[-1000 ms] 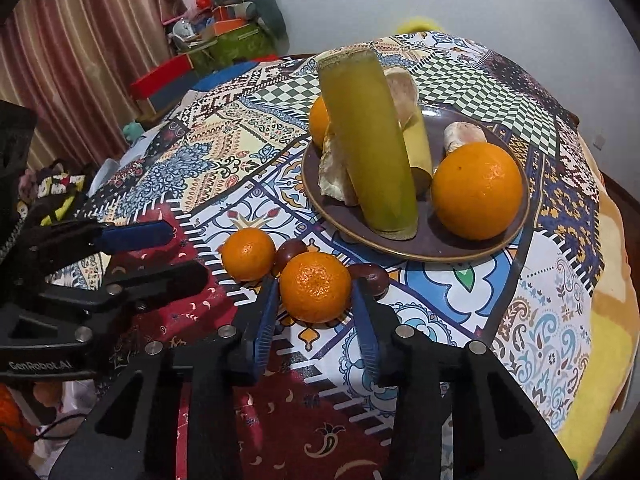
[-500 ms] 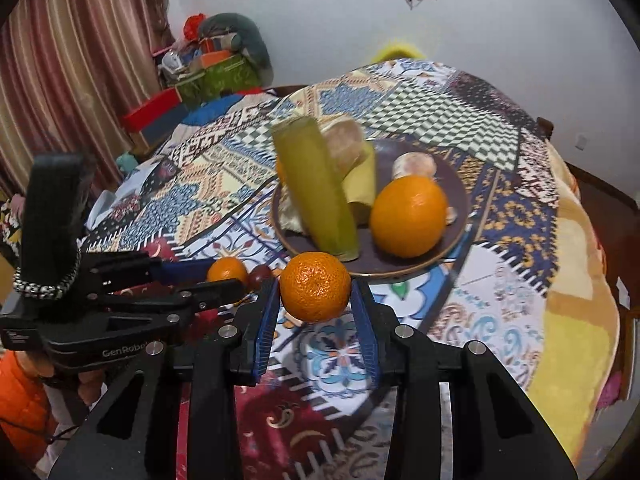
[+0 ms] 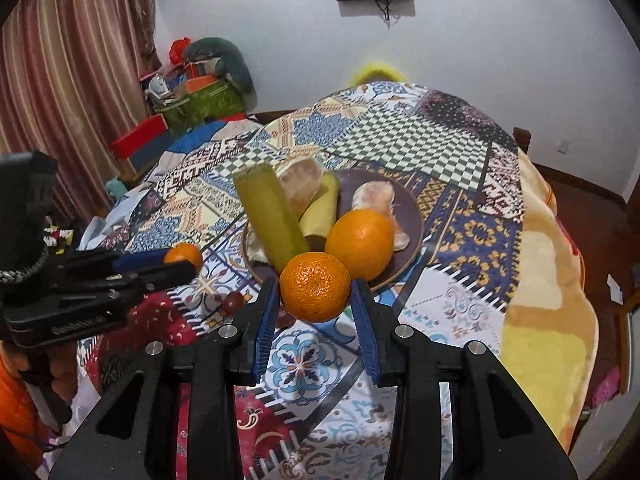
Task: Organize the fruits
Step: 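Grasp a small mandarin with the right gripper while the left grasps the other mandarin, then place both mandarins on the plate and open both grippers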
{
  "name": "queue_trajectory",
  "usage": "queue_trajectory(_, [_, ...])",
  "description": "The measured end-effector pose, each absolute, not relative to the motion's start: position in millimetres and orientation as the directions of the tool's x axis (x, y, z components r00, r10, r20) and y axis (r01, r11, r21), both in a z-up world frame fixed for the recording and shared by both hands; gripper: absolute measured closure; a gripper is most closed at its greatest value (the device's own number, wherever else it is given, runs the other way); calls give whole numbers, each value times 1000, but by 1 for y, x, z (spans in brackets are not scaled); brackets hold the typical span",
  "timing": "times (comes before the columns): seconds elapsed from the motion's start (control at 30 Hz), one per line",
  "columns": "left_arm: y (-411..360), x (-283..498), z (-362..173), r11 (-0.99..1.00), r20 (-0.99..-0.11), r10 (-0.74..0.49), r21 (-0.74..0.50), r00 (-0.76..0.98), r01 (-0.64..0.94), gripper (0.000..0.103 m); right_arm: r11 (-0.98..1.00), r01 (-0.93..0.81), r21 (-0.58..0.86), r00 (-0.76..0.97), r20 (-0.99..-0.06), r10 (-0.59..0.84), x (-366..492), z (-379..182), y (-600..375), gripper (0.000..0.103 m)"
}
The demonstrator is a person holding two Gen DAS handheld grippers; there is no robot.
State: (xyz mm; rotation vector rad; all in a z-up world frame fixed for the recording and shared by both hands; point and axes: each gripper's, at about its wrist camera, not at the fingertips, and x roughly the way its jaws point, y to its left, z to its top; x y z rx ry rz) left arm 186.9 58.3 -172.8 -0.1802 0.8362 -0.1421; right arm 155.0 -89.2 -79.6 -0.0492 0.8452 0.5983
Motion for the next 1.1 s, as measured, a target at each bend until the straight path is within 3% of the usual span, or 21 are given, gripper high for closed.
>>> queue_trajectory(0.53, [36, 225, -121, 970, -609, -229, -209, 759, 125, 70, 853, -488, 184, 577, -665, 474, 197, -65, -102, 69])
queue_trajectory(1.1, [35, 278, -139, 971, -628, -229, -205, 743, 126, 70, 816, -541, 202, 501, -702, 506, 241, -98, -71, 69])
